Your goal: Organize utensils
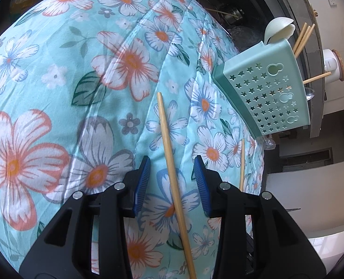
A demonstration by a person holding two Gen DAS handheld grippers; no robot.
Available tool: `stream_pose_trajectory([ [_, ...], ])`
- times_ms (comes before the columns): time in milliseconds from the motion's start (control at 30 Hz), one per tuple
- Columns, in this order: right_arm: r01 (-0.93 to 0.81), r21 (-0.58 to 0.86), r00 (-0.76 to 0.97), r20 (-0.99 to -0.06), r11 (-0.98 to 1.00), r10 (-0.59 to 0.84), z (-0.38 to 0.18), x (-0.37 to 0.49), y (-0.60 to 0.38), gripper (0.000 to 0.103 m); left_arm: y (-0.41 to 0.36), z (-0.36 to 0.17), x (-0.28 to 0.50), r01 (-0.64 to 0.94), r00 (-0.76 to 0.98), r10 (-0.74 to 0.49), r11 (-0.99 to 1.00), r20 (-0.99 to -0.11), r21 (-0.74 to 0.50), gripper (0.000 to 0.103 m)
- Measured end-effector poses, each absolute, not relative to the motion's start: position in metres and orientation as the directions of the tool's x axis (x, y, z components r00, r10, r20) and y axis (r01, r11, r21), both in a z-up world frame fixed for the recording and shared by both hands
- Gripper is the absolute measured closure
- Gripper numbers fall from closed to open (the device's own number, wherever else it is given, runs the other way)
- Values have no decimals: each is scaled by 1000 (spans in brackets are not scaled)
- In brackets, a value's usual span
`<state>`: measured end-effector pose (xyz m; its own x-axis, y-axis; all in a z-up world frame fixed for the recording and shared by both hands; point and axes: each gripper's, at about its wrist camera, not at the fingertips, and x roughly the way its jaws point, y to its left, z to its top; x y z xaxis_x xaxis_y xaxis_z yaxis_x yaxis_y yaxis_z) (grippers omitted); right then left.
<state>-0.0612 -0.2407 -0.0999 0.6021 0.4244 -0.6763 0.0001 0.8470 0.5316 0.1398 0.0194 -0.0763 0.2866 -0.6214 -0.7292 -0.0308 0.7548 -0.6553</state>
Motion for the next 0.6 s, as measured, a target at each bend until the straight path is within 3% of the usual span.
stream_pose_trajectory([
  [600,0,532,603,-676,847,425,-100,-62,-241,55,17,-77,140,-24,290,-616,761,-733,-649,65],
])
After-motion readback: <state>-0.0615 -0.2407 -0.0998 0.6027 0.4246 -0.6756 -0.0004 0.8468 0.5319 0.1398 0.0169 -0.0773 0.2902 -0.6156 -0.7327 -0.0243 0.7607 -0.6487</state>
